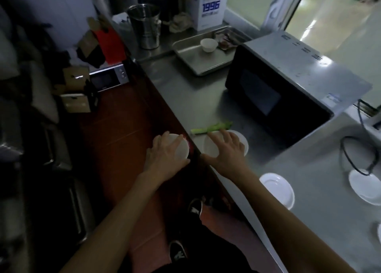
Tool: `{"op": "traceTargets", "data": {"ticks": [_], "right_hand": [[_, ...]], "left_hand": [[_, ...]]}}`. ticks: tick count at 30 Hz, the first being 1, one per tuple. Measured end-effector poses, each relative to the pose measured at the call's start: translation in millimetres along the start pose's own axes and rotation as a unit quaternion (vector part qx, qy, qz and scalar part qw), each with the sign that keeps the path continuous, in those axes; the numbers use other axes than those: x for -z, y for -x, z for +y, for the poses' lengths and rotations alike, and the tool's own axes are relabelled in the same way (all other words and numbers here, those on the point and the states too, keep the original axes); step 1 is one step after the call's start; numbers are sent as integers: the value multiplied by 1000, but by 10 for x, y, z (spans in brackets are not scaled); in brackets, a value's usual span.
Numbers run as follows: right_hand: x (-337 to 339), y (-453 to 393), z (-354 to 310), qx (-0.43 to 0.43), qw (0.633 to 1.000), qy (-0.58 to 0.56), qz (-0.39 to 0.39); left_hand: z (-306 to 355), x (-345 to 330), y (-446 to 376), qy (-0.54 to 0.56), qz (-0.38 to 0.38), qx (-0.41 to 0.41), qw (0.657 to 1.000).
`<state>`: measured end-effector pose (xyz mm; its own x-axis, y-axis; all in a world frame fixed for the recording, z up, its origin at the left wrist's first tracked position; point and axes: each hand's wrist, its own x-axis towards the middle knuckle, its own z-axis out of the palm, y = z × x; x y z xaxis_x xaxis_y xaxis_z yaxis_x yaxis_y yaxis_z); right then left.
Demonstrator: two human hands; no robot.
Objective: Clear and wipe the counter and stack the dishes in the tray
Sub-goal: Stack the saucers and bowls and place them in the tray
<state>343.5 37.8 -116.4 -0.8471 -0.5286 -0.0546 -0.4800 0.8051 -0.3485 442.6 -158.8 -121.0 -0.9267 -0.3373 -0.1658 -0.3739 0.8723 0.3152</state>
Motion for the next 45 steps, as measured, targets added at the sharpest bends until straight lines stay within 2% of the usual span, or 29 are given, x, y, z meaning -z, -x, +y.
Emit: {"op": "traceTargets", "data": {"ticks": [10, 19, 27, 34, 45], "right_hand": [[-353, -1423, -372, 81, 996, 8, -26], [-468, -2300, -842, 137, 989, 2, -55], [-591, -2919, -1248, 118, 992, 25, -46], [-472, -3438, -1654, 57, 997, 53, -14], [-438, -3873, -1896, 8, 998, 58, 3]], "left_hand": [[-586, 397, -884, -28, 1, 91, 995], [-1112, 637, -1370, -9, 24, 151, 988], [-1770, 717, -2067, 12, 30, 120, 992], [-2256, 1092, -2812, 33, 38, 65, 997], [-2528, 1347, -3455, 18, 30, 8, 999]]}}
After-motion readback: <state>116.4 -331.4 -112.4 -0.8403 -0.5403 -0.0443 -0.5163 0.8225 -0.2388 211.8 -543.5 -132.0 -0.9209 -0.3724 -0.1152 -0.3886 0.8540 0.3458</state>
